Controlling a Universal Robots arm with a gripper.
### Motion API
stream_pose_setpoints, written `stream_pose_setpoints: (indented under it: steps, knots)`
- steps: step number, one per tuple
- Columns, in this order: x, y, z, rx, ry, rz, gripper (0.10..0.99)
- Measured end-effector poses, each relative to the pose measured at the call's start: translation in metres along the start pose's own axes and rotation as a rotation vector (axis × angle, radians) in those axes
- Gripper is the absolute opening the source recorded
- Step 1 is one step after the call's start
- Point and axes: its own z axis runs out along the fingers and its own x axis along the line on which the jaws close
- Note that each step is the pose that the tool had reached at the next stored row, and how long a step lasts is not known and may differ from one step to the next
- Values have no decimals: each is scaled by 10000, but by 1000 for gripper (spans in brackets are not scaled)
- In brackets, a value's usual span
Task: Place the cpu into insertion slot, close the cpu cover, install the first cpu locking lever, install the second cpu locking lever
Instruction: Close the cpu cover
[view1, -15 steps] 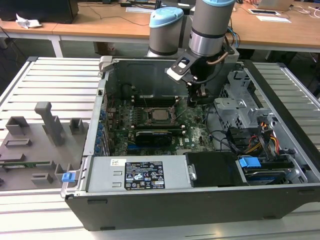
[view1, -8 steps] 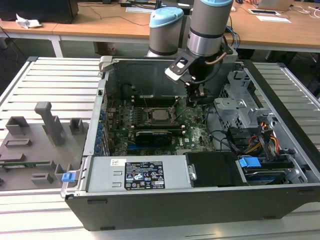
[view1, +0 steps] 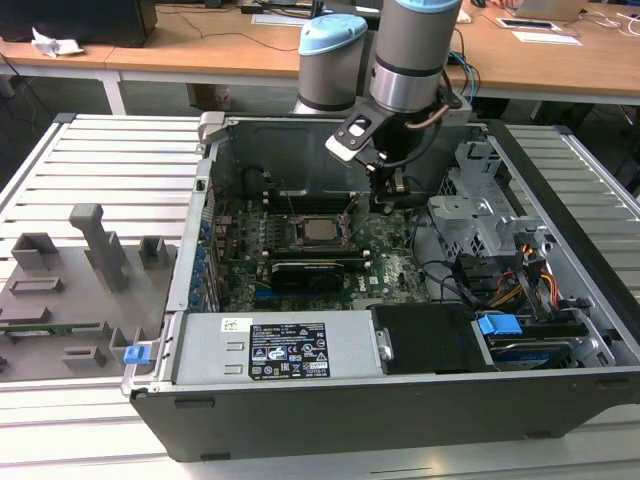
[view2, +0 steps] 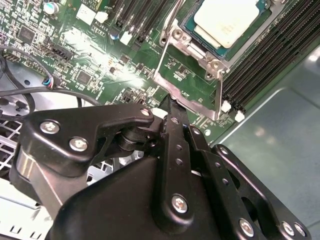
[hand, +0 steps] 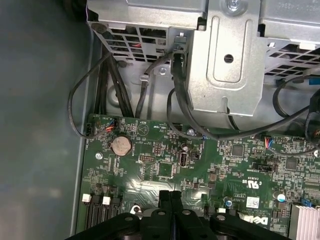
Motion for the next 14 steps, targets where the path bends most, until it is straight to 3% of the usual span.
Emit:
stream_pose_setpoints:
  steps: [14]
  knots:
    - [5,-48,-1,0,2,-1,106]
